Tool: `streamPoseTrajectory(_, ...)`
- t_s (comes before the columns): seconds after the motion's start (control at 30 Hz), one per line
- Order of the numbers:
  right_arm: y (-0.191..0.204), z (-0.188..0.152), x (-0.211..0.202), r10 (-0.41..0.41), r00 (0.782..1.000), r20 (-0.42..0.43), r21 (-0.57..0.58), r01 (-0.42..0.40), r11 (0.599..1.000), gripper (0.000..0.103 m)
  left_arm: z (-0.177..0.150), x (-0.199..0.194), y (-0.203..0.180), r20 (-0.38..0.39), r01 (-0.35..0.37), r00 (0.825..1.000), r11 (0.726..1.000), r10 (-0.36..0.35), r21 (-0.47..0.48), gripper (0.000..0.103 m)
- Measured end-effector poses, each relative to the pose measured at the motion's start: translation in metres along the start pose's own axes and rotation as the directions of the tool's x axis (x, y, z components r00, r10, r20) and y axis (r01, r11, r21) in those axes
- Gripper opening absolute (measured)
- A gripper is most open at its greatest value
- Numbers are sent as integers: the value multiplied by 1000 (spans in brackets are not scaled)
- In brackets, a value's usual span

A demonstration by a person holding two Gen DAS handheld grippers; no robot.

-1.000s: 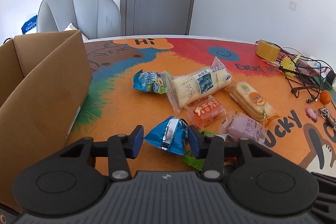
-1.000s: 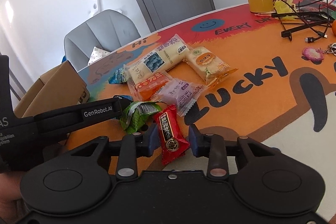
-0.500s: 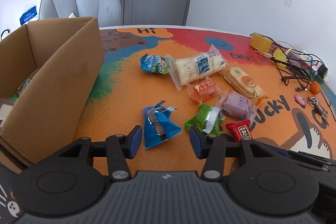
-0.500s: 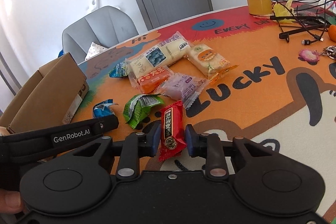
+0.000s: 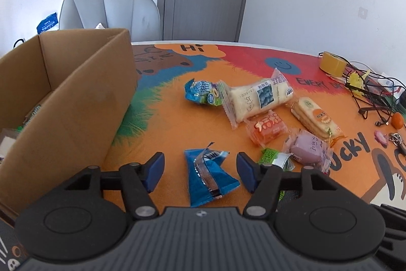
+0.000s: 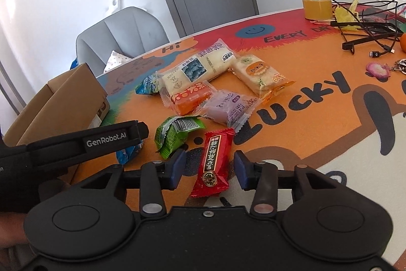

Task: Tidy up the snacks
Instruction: 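Grasp the blue foil pack with left tool while right tool grasps red bar, then carry both snacks over the box and open both tools to drop them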

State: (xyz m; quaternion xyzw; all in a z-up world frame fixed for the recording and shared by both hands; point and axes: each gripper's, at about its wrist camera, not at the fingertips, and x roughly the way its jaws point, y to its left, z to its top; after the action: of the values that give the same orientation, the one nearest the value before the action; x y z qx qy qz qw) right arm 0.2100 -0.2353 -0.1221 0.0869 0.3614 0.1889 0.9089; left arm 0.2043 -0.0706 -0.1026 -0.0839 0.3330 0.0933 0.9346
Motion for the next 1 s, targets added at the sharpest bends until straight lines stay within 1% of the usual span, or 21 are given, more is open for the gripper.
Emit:
streamPoseTrajectory(0.13,2,-1,1,-3,1000,9,-16,3,1000,46,-5,4,-3,-5,11,1000,1000,-11,19,51)
streamPoseTrajectory(0.17,3,-2,1,-6,1000,11,-25,6,1000,46,-6,5,-3,-8,14,1000,1000,-13,13,46)
streamPoseTrajectory(0.2,3,-3,1,-9,1000,14,-32,10,999,46,-6,5,-4,0,5,1000,1000,-5,19,39)
streamPoseTrajectory(0.23,4,-3,1,-12,1000,15,-35,13,999,46,-6,5,-4,0,5,1000,1000,-5,23,37)
streamPoseTrajectory(0.33,7,-3,2,-26,1000,18,-45,27,999,46,-7,2,1,0,24,1000,1000,-24,3,35)
streamPoseTrajectory(0.43,11,-4,3,-45,999,28,-56,47,997,46,-7,-2,5,-5,23,1000,1000,-23,-9,33)
streamPoseTrajectory(0.5,14,-5,3,-65,997,32,-64,67,996,44,-7,-6,7,1,28,1000,1000,-28,-11,31)
streamPoseTrajectory(0.57,17,-5,5,-88,995,41,-81,91,993,36,-8,-11,9,12,28,1000,1000,-28,-8,29)
streamPoseTrajectory(0.6,18,-6,6,-109,993,47,-94,113,989,27,-8,-13,9,13,28,1000,1000,-28,-9,28)
streamPoseTrajectory(0.63,18,-6,6,-120,991,52,-100,125,987,23,-8,-14,11,9,29,1000,999,-29,-13,28)
streamPoseTrajectory(0.8,10,-4,0,-76,996,47,-49,78,996,22,-9,-22,14,10,34,999,999,-34,-19,28)
streamPoseTrajectory(1.0,16,2,-18,-30,996,89,-30,33,999,22,-1,-45,15,62,54,997,998,-53,-18,27)
